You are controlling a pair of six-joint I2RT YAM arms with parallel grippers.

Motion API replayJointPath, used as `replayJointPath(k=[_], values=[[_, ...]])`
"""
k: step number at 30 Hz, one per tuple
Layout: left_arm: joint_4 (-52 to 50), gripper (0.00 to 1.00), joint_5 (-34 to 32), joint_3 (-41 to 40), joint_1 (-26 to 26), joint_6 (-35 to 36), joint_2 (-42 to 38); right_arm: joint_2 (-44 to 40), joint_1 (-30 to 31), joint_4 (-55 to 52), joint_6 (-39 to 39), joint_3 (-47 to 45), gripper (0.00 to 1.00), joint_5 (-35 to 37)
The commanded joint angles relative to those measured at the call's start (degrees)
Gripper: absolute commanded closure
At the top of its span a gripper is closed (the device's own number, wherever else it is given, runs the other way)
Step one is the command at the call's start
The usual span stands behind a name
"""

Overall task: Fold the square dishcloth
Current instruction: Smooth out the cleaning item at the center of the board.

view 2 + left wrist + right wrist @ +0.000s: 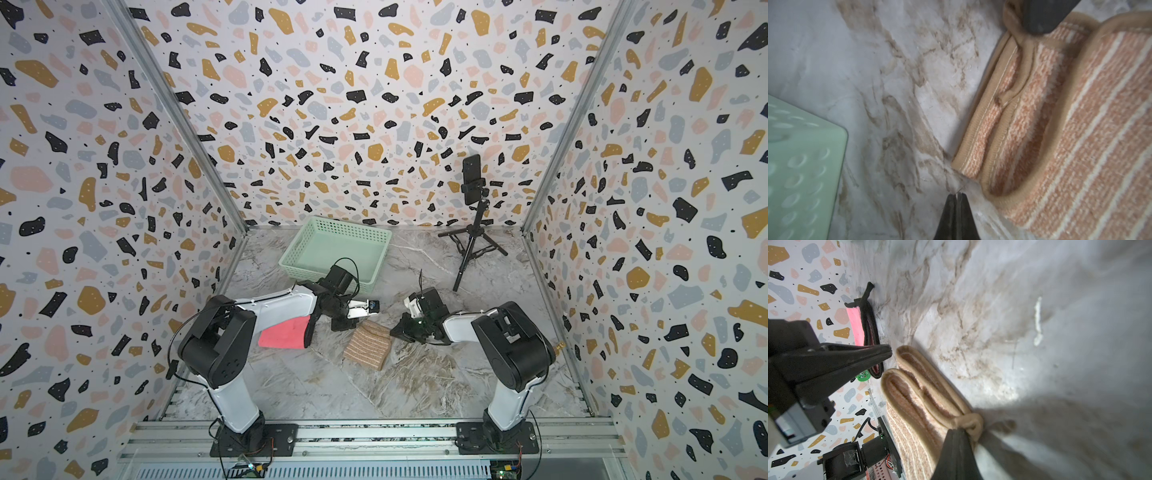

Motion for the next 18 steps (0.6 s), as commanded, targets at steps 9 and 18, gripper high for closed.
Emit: replayJointPath(k=[9,18], values=[[-13.8,0.88,10.3,2.0,-0.2,-2.8,-17.5,-15.1,1.5,-3.0,0.5,-3.5,0.99,1.4],[-10.0,1.0,6.6,5.2,-4.2,-16.2,-3.7,-4.0,5.5,18.4,12.1,-7.5,1.0,-2.1]])
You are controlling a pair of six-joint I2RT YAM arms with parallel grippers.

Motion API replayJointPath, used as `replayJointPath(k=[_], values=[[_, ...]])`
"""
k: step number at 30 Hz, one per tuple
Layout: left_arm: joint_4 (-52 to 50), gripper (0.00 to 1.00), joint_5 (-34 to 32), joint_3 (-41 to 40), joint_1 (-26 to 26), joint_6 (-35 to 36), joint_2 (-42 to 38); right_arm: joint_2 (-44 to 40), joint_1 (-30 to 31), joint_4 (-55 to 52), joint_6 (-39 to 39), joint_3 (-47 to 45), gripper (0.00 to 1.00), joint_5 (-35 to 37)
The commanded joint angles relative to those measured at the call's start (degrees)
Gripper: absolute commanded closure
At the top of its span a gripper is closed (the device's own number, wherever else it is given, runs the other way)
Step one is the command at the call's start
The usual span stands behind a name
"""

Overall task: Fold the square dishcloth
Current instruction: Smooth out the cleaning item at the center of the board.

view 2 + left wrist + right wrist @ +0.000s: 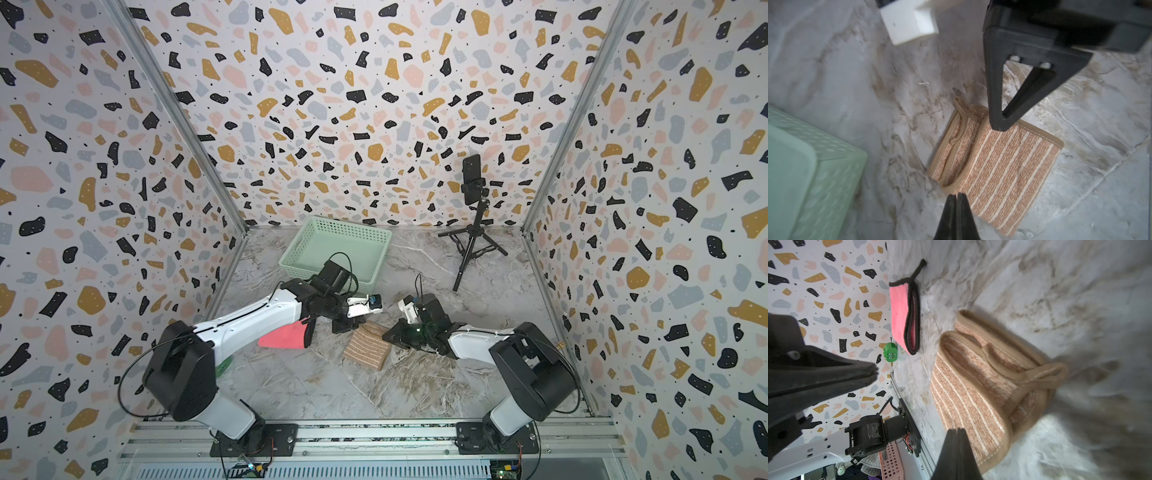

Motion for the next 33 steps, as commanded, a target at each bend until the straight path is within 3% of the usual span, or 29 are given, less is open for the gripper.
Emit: replayJointPath(k=[1,7,10,12,17,20,26,33], values=[[-2.6,1.0,-0.9,2.8,0.2,-5.2,5.9,3.7,0.0,9.7,5.9,-0.8,1.0,-0.5],[-0.4,1.0,-8.0,0.5,-0.1,-0.7,9.3,9.1,-0.2,7.4,5.0,0.3,1.0,2.5],[6.2,1.0,-16.7,-0.8,0.0,-2.1,10.5,7.6,-0.3,5.0,3.2,-0.2,1.0,4.7],[7.8,1.0,-18.8,-0.9,0.1,-2.5,10.9,4.0,-0.3,1.9,1.3,-0.7,1.0,6.9],[5.2,1.0,-14.5,-1.1,0.0,-3.8,10.8,-10.8,1.5,-1.8,0.6,-4.5,1.0,13.2],[4.6,1.0,-13.3,-1.5,0.0,-4.1,10.9,-14.5,4.9,-2.2,2.1,-5.4,1.0,15.1],[3.4,1.0,-12.4,-1.2,0.1,-4.7,11.5,-7.5,10.6,4.6,5.3,-4.6,1.0,15.4],[2.8,1.0,-12.9,-0.7,0.1,-4.6,11.8,2.6,11.0,5.1,3.7,-4.3,1.0,16.1]])
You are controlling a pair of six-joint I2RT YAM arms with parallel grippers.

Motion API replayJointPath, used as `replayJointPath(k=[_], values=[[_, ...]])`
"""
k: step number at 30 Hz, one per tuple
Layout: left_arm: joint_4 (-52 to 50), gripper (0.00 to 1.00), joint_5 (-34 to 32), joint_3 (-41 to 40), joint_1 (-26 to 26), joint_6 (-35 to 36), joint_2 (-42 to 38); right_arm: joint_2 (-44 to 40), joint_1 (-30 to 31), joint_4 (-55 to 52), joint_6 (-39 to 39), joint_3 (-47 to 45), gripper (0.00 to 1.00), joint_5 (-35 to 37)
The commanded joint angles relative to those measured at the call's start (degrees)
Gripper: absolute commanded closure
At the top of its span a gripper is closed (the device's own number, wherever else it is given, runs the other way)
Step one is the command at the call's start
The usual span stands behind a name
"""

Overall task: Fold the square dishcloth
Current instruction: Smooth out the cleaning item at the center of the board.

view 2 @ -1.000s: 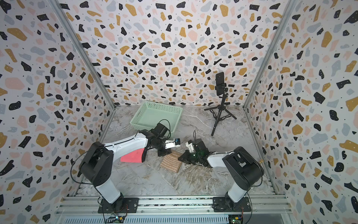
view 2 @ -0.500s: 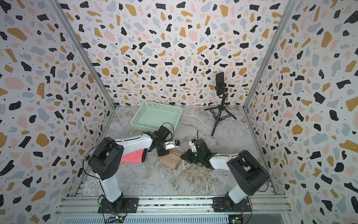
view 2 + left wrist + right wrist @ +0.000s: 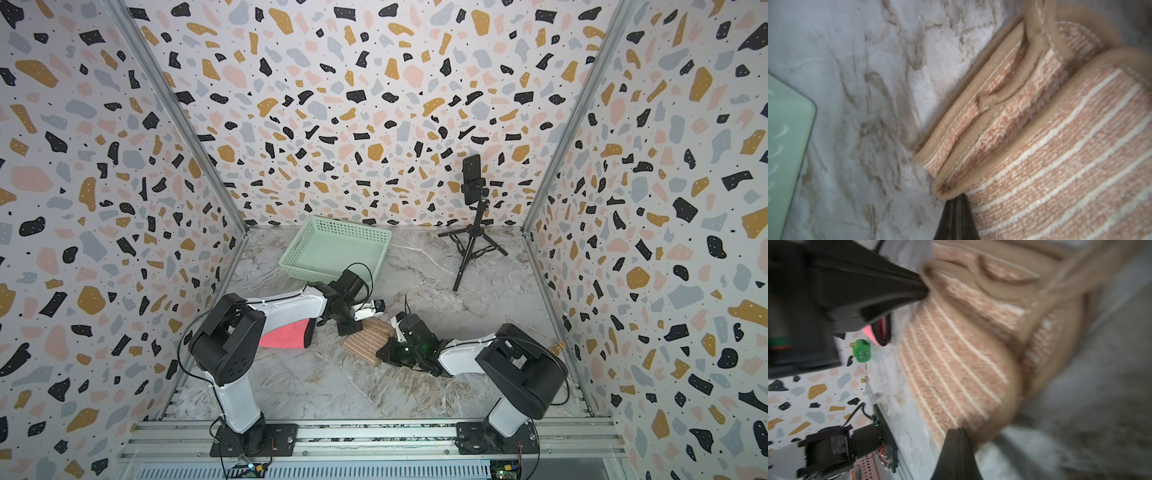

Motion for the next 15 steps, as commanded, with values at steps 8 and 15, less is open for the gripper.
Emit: replayJointPath(k=[8,15], values=[[-3.2,1.0,2.1,0.6,0.8,-1.0,-1.6,-9.6,0.4,-9.8,-3.9,0.6,1.0,5.5],[-7.6,0.91,4.3,3.7,4.2,-2.6,-7.5,-9.3,2.5,-9.9,-3.5,5.4,1.0,4.8]])
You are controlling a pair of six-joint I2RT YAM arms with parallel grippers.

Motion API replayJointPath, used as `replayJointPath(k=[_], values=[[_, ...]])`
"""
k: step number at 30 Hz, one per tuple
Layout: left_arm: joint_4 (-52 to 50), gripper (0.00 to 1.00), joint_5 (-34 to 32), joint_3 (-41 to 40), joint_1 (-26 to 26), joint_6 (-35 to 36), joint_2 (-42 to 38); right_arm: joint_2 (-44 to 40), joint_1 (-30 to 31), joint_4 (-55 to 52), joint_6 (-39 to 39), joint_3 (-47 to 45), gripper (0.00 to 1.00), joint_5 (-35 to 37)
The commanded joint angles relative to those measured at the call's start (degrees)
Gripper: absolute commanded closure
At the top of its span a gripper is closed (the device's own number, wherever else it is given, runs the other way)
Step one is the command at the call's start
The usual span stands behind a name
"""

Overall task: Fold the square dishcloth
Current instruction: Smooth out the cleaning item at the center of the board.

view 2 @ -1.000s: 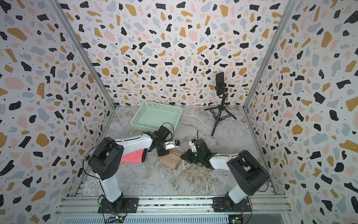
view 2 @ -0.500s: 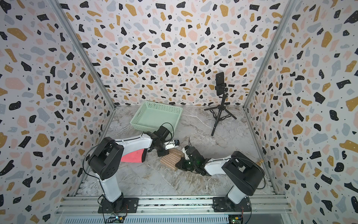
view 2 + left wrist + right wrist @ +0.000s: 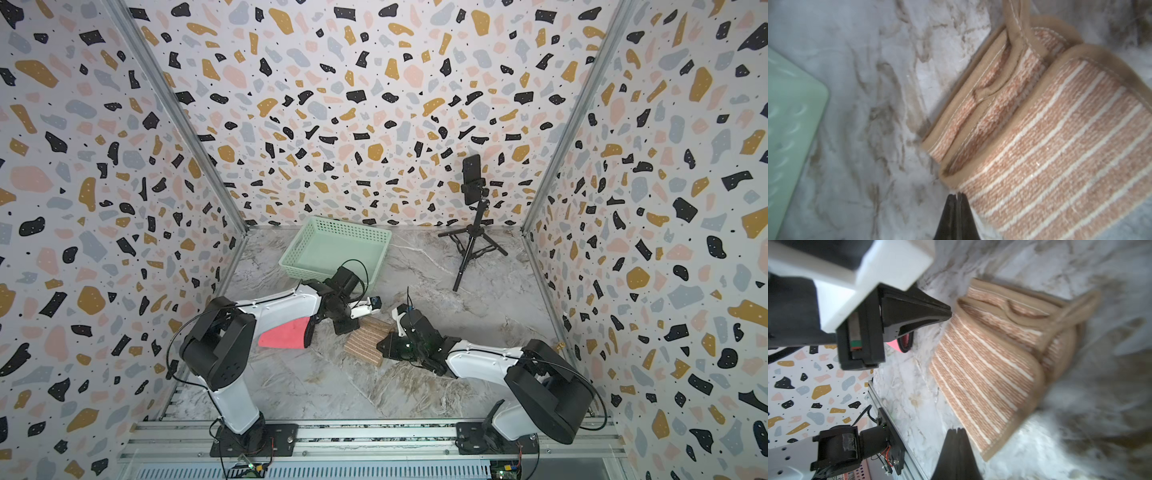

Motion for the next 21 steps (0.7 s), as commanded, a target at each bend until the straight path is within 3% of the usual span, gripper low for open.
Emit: replayJointPath(k=[1,8,15,21], values=[[-3.4,0.86,2.2,2.7,2.1,-1.5,-4.2,3.7,0.5,1.6,0.0,2.1,1.0,-0.8],[-3.0,0.69,4.7,-0.9,8.2,-3.8,-11.9,15.6,0.6,11.4,2.5,1.8,1.0,-3.4],[-8.7,0.65,8.0,-2.9,13.3,-4.1,-20.2,8.3,1.2,-1.6,-2.1,8.0,1.0,-1.7],[-9.0,0.63,9.3,-5.7,15.9,-3.7,-24.9,14.1,1.0,5.1,-1.7,11.1,1.0,-3.1]])
